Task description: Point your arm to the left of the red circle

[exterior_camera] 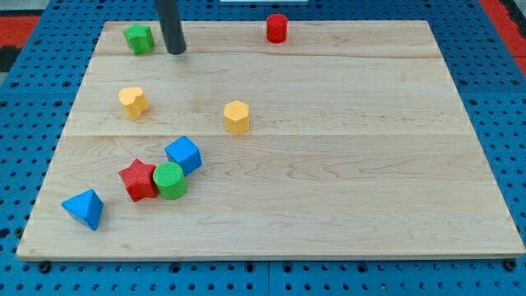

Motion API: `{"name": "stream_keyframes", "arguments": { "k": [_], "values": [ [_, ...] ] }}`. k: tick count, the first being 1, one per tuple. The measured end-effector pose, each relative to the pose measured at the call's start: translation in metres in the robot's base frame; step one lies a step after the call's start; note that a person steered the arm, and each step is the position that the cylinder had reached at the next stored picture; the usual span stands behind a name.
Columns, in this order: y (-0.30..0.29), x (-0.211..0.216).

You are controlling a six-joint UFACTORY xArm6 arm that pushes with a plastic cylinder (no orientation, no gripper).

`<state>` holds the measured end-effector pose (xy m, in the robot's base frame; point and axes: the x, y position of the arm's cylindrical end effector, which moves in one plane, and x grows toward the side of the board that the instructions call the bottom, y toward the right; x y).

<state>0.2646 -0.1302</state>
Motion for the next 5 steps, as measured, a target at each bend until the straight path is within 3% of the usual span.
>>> {"name": "stream_keyframes", "arguments": {
  "k": [5],
  "values": [
    [0.026,-0.023]
  ]
}}
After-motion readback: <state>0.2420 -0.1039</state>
